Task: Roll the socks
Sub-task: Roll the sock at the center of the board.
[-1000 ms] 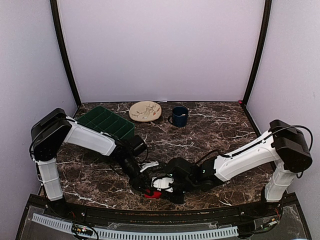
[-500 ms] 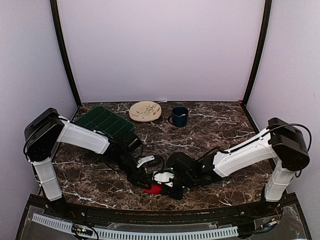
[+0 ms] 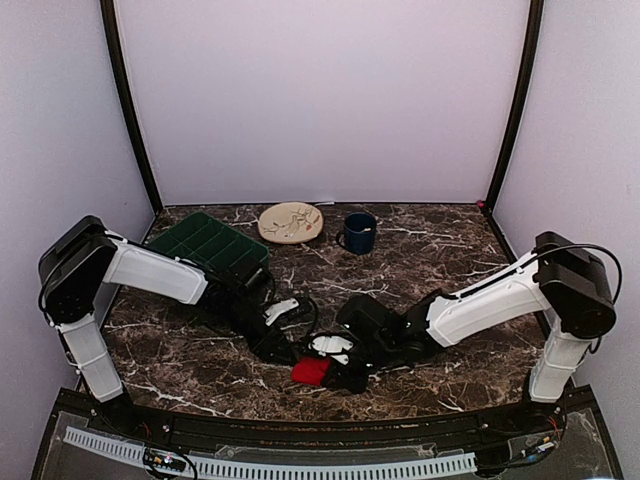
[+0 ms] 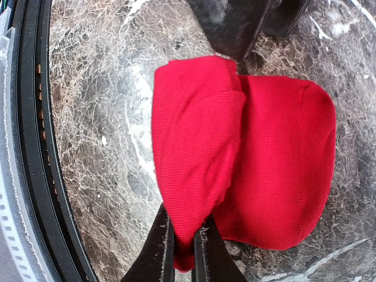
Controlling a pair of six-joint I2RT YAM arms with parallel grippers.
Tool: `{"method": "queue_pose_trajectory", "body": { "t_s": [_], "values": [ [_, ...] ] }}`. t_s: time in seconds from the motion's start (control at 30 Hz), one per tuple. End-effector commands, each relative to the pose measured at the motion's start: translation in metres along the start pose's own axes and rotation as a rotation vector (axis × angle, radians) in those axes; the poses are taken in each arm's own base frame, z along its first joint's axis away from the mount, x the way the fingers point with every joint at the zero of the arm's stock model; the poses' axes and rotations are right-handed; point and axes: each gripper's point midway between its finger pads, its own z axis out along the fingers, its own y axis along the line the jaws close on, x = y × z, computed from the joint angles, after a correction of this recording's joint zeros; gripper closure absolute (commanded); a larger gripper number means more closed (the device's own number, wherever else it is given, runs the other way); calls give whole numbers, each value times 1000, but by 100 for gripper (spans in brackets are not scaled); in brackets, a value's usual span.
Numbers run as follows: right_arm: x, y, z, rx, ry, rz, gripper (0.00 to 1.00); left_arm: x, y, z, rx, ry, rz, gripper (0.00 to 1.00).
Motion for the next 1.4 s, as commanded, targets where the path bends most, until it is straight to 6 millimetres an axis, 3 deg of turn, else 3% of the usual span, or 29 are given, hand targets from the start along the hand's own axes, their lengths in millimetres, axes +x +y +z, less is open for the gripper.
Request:
{"method": "queue_pose_trajectory", "body": {
  "t_s": [0.0,0.53,0.9,1.37],
  "values": [
    [14,-1,4,-47,46,85,100,-10,8,-14,-75,-59,6,61],
    [26,-7,2,-212,48,311,100,-24,9,-34,-172,-180,48,61],
    [22,-5,-4,-373,35,415,100,-15,-22,-21,-199,-123,268,61],
    [23,2,-6,-477,51,460,100,-16,-42,-16,-179,-98,419,57]
  ]
}}
